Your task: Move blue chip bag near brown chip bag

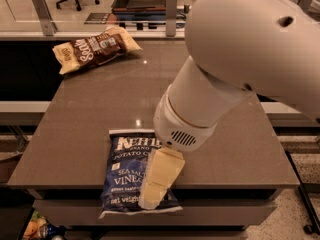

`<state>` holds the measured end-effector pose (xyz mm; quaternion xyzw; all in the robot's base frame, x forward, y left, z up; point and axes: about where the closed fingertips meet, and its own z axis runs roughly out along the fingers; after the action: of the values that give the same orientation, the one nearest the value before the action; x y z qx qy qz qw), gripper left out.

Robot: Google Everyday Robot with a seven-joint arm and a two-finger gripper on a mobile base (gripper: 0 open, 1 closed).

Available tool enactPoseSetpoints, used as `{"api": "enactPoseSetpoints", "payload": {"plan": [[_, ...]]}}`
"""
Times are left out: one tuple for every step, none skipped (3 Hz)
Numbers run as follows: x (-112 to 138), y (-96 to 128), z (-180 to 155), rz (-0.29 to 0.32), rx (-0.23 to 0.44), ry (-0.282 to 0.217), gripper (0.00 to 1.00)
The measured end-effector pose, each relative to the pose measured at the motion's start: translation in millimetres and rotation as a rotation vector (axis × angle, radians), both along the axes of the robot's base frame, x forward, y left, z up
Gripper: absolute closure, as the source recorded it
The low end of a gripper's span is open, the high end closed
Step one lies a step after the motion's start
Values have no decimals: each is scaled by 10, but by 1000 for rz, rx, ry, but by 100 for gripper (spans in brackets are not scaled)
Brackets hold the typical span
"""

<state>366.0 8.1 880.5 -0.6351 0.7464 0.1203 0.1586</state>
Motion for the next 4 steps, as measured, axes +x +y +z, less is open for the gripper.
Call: {"api": "enactPoseSetpoints", "payload": {"plan": [[13,125,-99,6,-2,3,0],[49,249,-278,-1,-41,8,0],[103,338,-461,-16,-123,1,0],[127,321,-449,-32,-134,-11,18]]}}
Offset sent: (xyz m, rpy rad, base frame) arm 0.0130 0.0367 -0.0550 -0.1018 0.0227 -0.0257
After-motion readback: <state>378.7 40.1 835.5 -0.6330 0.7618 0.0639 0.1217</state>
